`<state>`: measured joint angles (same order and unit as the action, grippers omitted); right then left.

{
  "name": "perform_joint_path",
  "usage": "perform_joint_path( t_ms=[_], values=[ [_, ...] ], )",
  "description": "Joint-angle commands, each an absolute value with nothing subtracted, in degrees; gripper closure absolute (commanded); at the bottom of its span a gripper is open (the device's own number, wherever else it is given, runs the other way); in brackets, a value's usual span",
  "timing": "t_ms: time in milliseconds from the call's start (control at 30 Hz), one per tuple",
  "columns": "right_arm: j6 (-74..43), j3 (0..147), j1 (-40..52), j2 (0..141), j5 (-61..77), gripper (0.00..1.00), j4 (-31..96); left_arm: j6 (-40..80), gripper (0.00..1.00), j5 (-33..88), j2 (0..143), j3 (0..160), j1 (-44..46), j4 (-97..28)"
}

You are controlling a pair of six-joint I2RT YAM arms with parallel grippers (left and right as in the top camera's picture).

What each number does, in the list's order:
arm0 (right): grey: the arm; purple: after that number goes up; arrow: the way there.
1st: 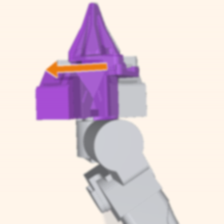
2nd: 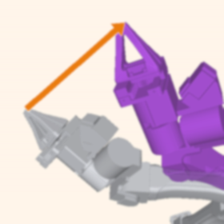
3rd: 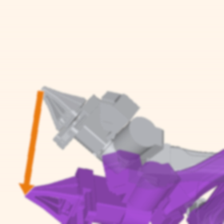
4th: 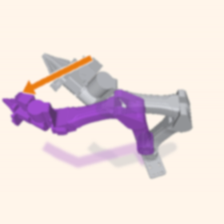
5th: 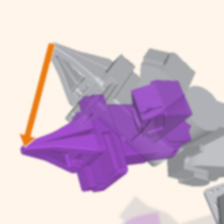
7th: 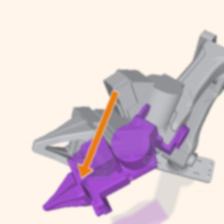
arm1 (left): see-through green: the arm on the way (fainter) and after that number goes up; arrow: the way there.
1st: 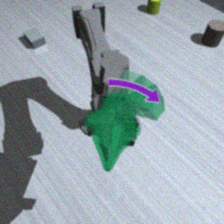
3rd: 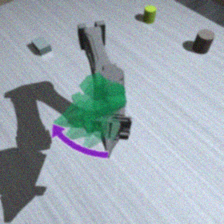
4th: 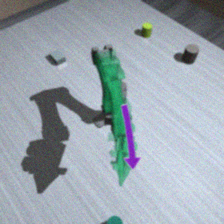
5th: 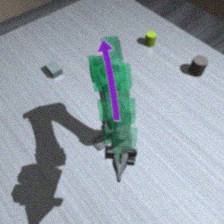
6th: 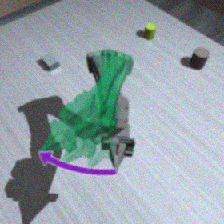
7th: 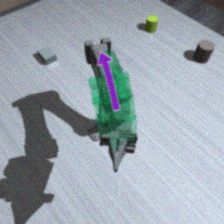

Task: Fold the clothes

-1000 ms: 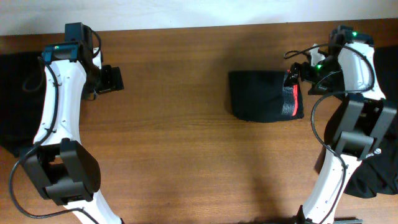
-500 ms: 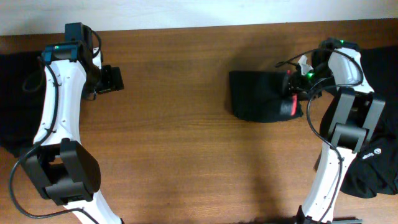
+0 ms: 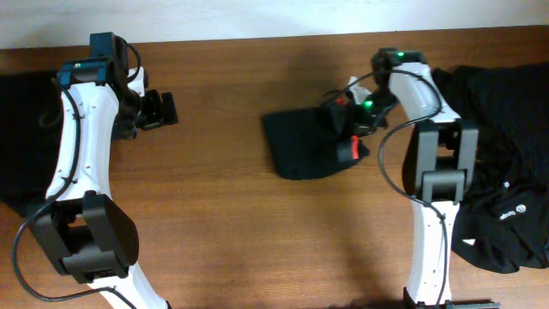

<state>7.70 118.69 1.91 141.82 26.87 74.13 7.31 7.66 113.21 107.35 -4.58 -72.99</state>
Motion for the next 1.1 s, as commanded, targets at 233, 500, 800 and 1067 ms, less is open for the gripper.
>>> perform_joint_path(
  t_ms=[233, 500, 800, 1067],
  values=[
    [-8.0, 118.3, 14.9, 143.5, 42.3, 0.90, 62.0, 6.8, 0.01, 20.7, 113.7, 96.1, -4.6, -67.9],
    [-8.6, 118.3, 22.6, 143.5, 42.2, 0.90, 60.6, 6.8, 0.01, 35.9, 114.1, 83.0, -4.5, -51.3],
    [-9.5, 118.3, 22.8, 143.5, 42.5, 0.90, 60.6, 6.8, 0.01, 35.5, 117.3, 79.9, -4.5, -49.5],
    [-9.5, 118.3, 22.8, 143.5, 42.4, 0.89, 60.6, 6.8, 0.03, 35.2, 117.2, 79.9, -10.5, -52.7]
  ],
)
